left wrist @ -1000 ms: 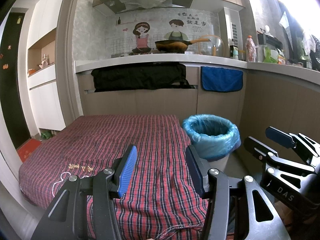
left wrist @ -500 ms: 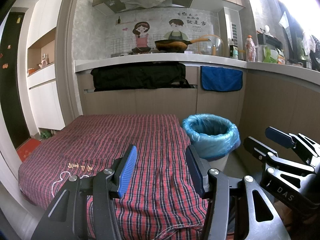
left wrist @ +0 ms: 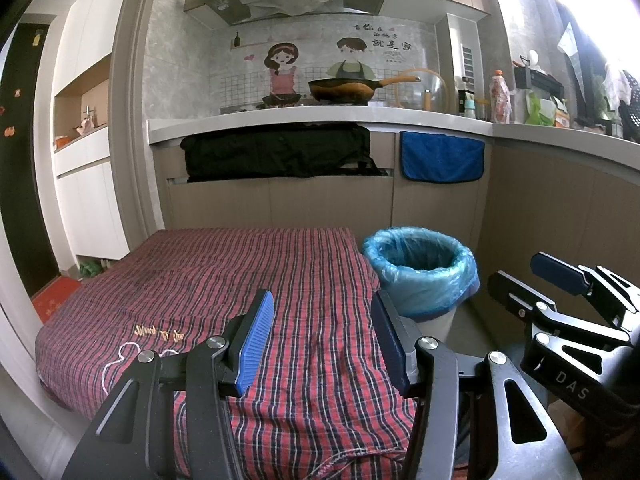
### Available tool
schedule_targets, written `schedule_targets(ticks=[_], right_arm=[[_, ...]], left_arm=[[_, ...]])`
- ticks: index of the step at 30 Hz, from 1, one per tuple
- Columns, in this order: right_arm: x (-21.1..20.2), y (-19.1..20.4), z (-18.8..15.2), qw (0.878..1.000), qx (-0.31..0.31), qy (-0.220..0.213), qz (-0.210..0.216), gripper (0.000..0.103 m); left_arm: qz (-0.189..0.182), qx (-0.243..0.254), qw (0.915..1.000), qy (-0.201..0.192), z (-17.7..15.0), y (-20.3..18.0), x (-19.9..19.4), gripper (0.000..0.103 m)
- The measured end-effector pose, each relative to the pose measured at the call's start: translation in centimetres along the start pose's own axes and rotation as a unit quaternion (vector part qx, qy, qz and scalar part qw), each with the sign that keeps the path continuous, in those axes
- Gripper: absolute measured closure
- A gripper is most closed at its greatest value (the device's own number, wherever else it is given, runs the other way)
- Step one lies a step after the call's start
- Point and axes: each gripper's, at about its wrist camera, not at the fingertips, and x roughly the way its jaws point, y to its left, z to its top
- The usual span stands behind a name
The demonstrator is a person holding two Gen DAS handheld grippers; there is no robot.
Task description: Collect trash
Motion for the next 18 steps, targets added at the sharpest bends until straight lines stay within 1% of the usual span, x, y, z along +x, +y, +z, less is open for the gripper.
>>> schedule_targets(ticks=[18], right_arm=[[-0.03, -0.04, 0.05, 1.0, 0.001, 0.001, 0.0, 0.048]], left_arm=[[-0.001, 0.0, 1.0, 0.001, -0.02, 0.02, -0.03, 0.051]])
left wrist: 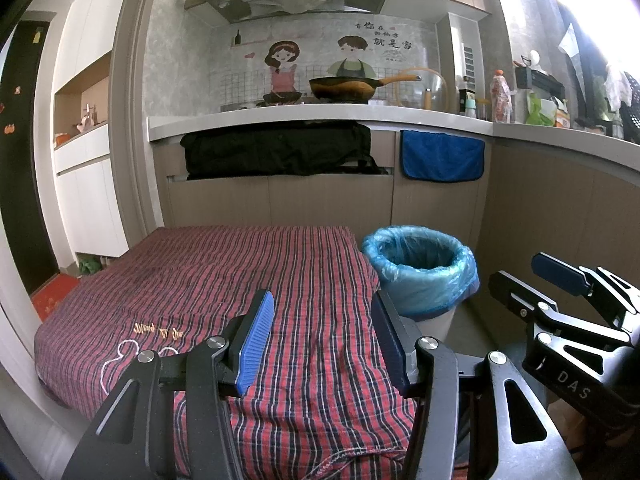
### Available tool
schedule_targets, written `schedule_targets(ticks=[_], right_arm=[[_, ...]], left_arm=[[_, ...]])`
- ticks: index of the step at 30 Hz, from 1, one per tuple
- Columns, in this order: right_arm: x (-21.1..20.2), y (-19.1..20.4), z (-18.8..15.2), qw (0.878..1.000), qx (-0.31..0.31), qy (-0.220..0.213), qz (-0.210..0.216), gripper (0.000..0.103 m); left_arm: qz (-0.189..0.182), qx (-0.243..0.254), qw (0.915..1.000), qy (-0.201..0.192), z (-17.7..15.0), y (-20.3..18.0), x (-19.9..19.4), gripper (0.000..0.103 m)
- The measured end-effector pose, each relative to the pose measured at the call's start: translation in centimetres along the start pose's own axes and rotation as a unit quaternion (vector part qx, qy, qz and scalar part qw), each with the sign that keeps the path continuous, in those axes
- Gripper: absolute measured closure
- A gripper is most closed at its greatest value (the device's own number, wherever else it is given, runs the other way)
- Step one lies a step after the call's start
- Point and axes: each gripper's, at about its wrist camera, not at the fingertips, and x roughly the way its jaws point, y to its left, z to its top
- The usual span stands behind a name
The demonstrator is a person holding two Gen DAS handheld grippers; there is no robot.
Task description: Collect trash
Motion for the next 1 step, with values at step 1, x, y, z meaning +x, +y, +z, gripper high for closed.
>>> schedule_targets(ticks=[1], right_arm=[[-0.05, 0.03, -0.04, 1.0, 0.0, 0.0, 0.0, 0.048]], left_arm=[[0.0, 0.0, 1.0, 0.0, -0.02, -0.04, -0.01, 0.051]])
